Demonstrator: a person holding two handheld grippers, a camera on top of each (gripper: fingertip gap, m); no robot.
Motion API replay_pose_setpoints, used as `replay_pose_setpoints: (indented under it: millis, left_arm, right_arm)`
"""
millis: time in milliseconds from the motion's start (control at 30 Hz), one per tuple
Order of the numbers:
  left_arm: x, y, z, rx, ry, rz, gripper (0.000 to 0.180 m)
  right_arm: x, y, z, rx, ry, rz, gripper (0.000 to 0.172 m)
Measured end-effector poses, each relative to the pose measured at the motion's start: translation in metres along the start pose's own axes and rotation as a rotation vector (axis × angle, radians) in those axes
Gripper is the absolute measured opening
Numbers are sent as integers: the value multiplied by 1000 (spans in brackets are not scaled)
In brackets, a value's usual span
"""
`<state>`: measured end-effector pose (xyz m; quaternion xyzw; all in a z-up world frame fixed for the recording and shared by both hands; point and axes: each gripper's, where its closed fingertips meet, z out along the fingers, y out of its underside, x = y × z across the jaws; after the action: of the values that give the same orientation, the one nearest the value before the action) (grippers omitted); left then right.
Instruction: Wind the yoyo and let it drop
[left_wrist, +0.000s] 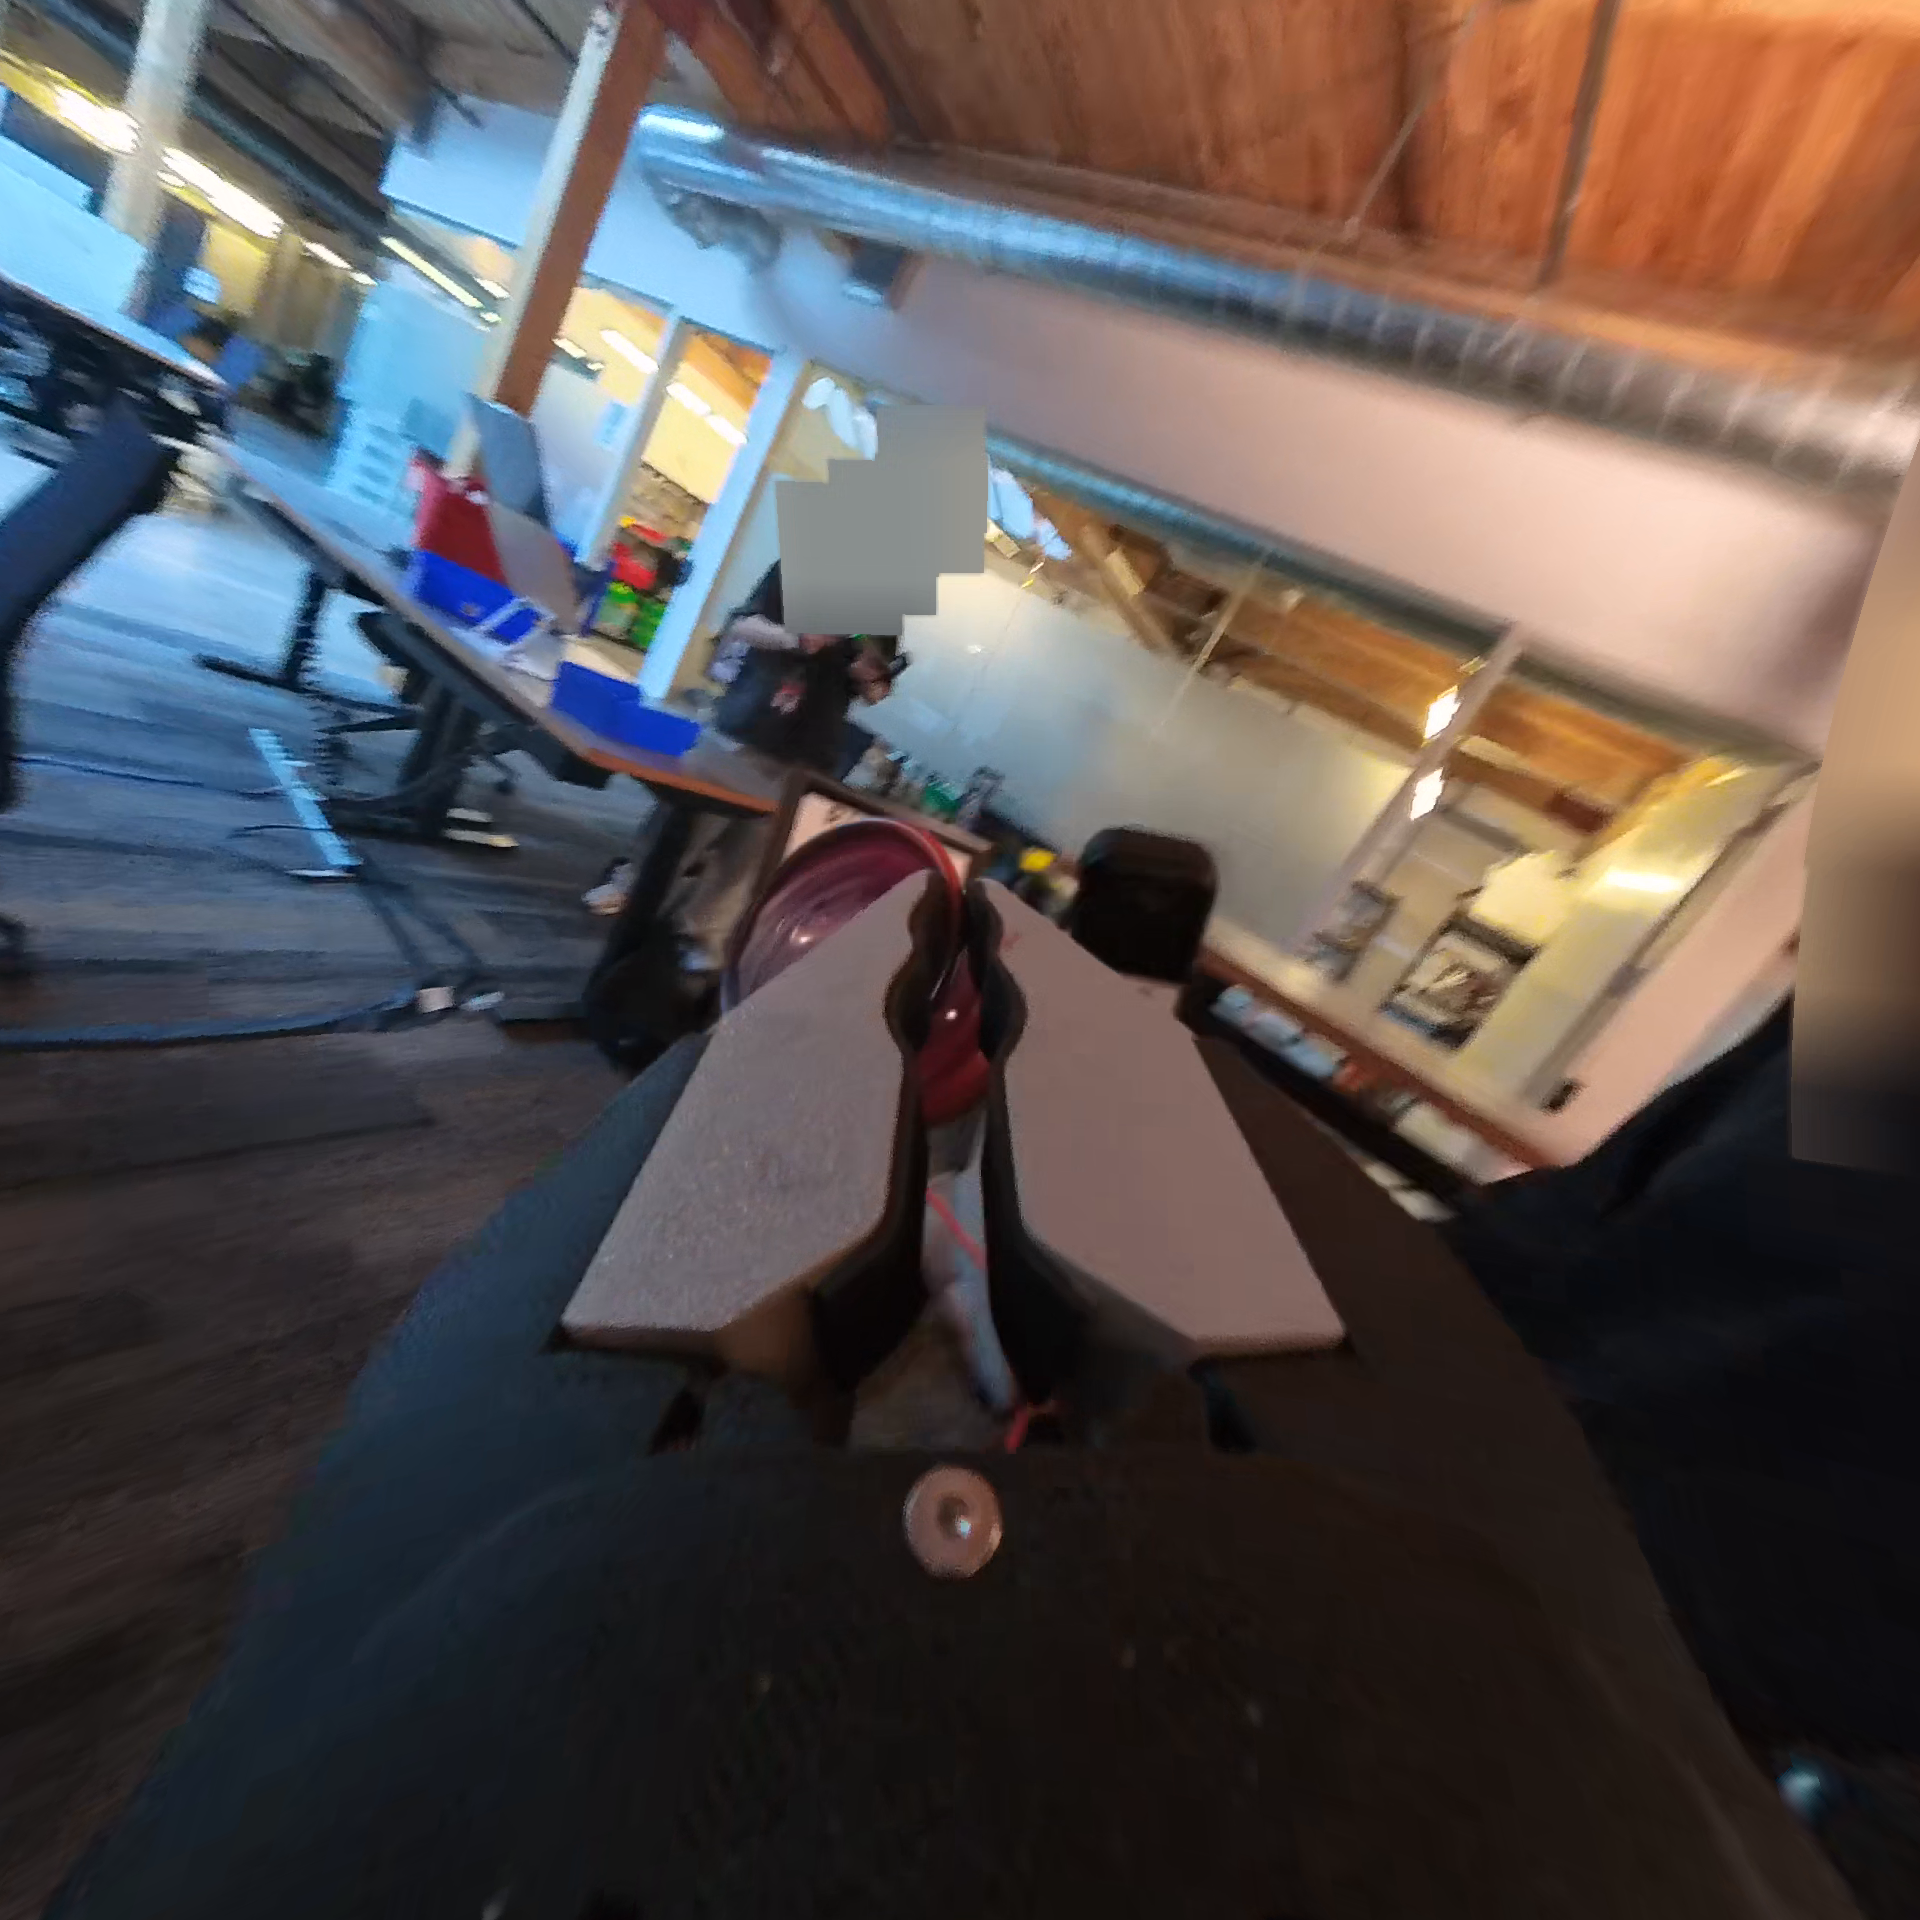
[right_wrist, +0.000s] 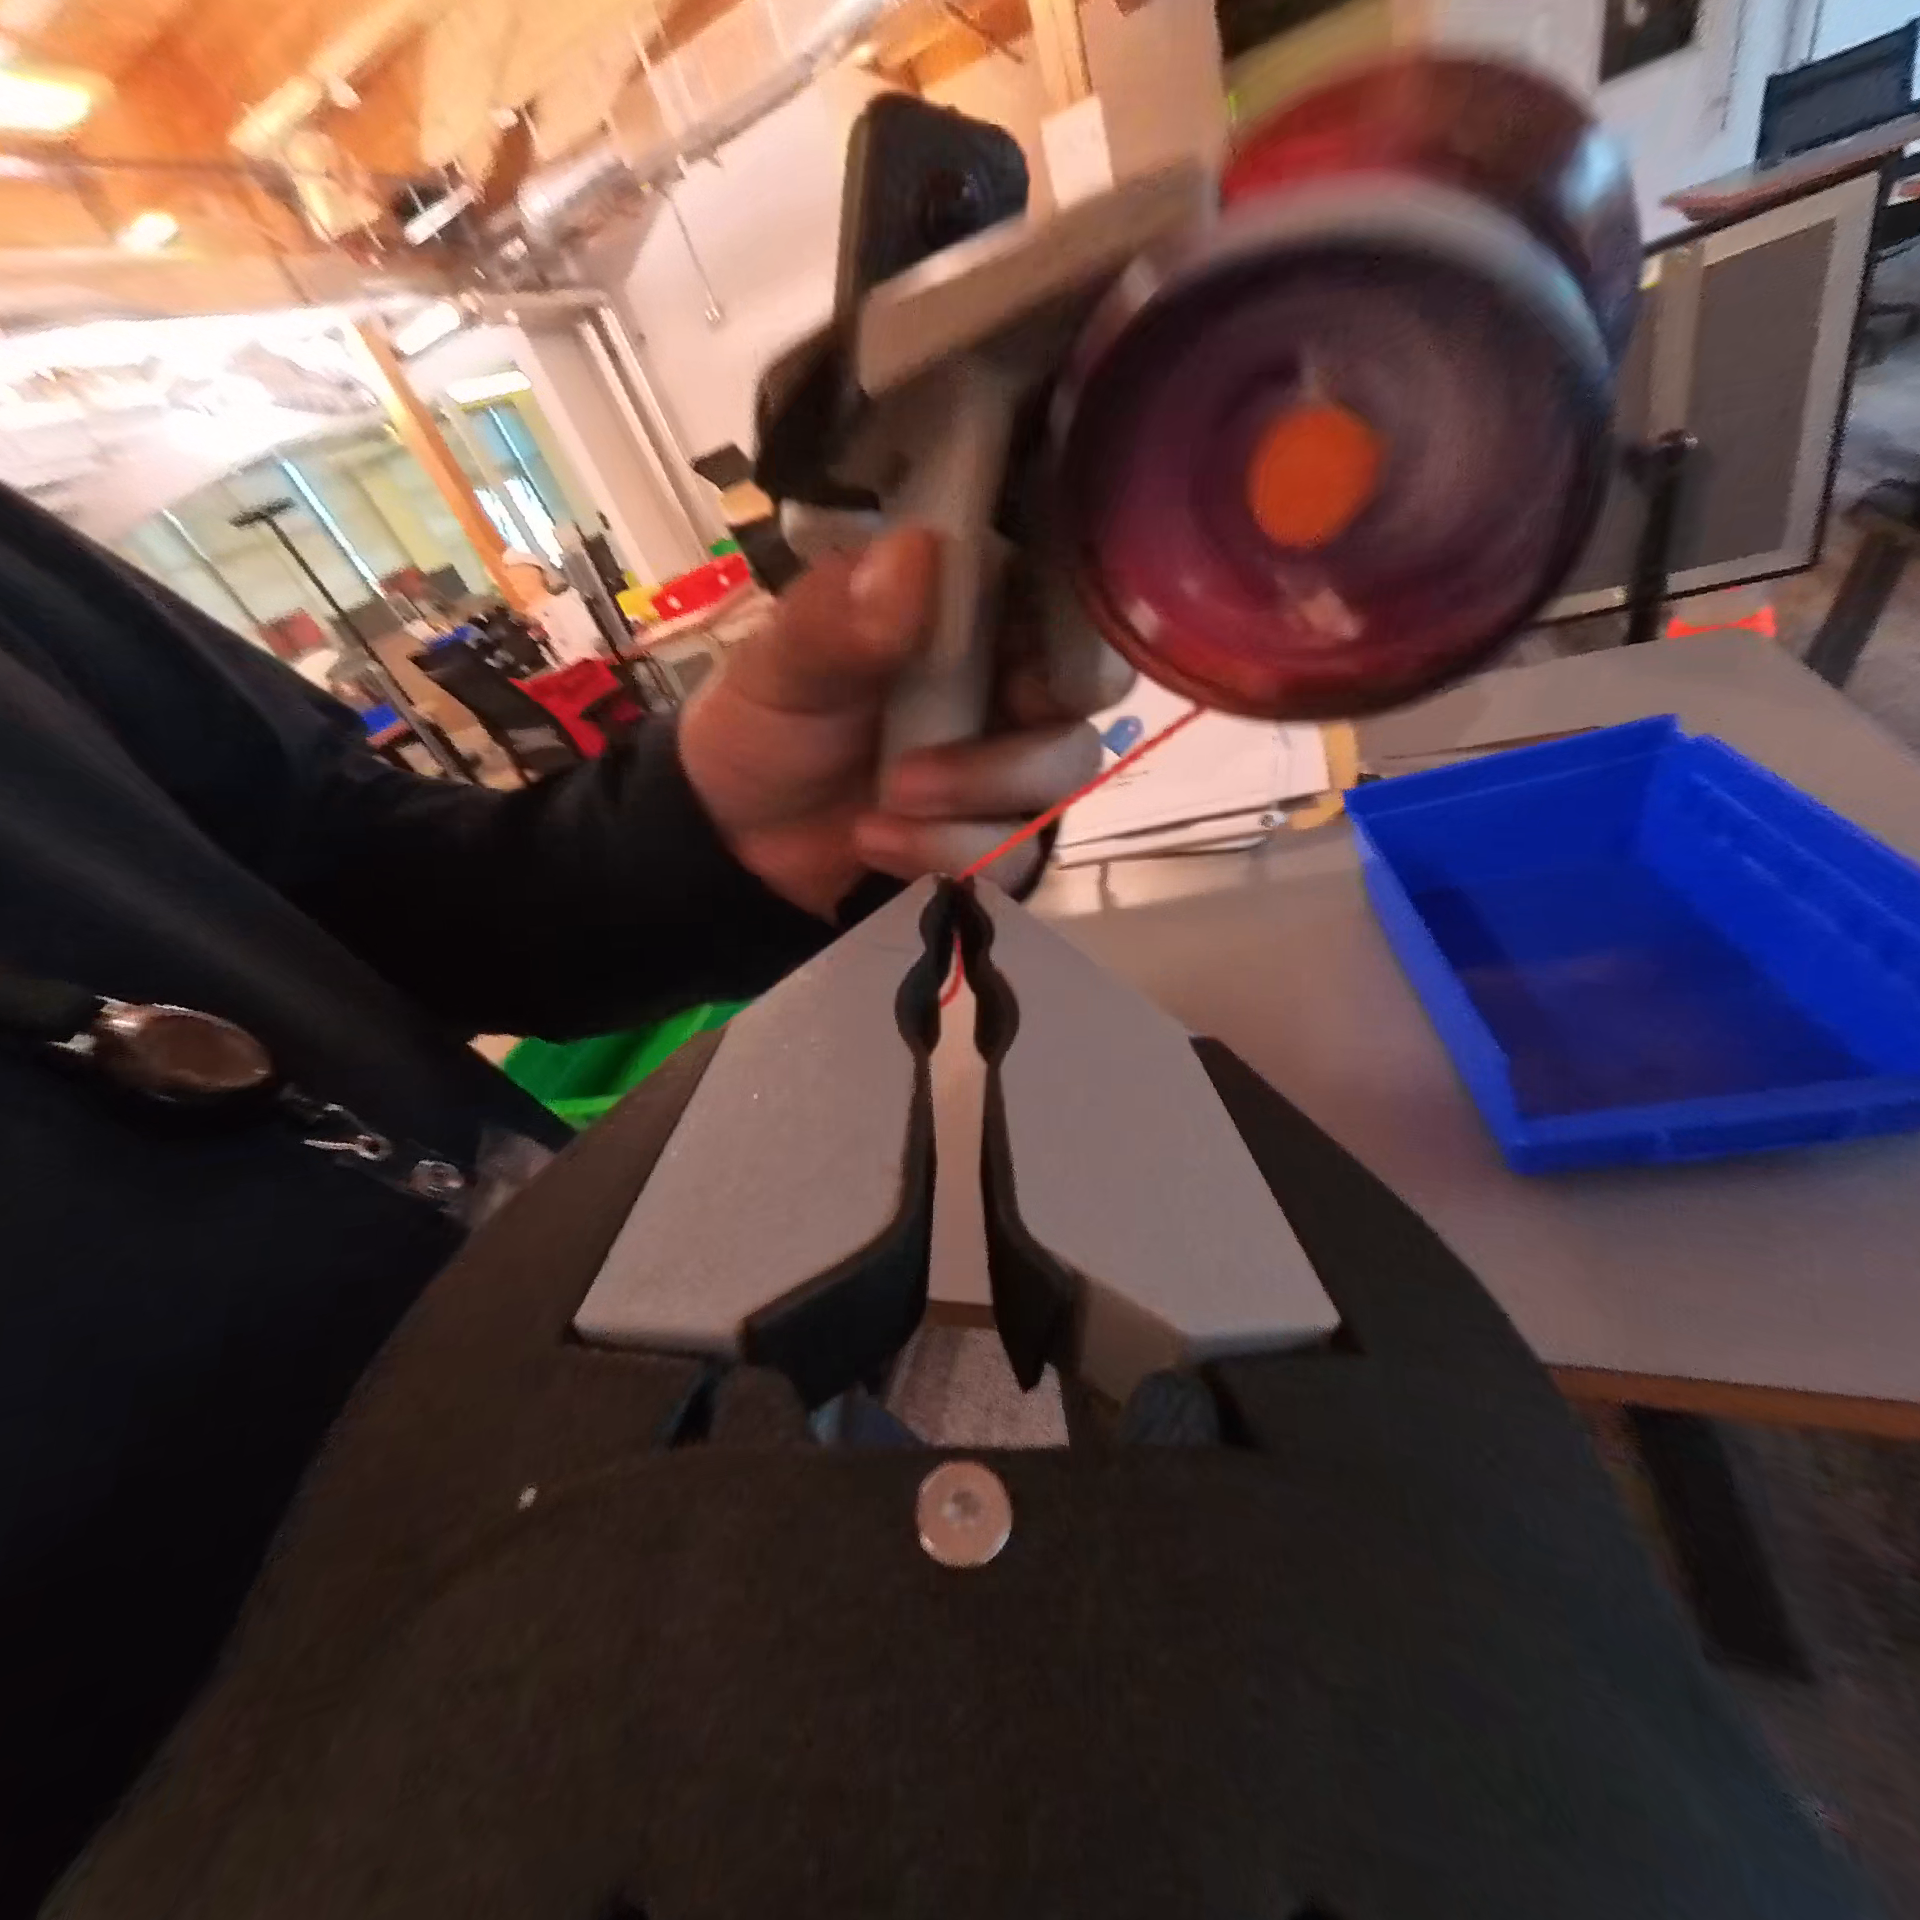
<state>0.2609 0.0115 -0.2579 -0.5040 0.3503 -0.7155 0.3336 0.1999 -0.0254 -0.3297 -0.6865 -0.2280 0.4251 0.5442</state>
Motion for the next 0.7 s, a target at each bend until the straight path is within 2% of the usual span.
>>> replay_pose_setpoints:
  millis: [200,267,333,400,567,633,700]
  left_arm:
    - [-5,37,3,-218,-186,330,2]
    - [-6,49,1,-292,-210,381,2]
    - [-13,58,-5,-354,-247,415,2]
    - [-14,67,-12,-388,-234,382,2]
    - [1,94,-14,-516,-112,240,3]
    - [10,95,-14,-518,-37,120,2]
    - [16,87,-15,-470,26,23,2]
  right_arm:
    - [-7,-11,-7,21,-13,114,0]
    - [-4,-14,-16,-23,27,73,0]
    - [9,-12,-31,-131,133,-34,0]
    - [27,-12,-49,-259,258,-160,0]
    - [51,5,-59,-544,298,-464,0]
    - [55,13,-54,-571,267,-531,0]
    - [51,19,-46,-533,209,-525,0]
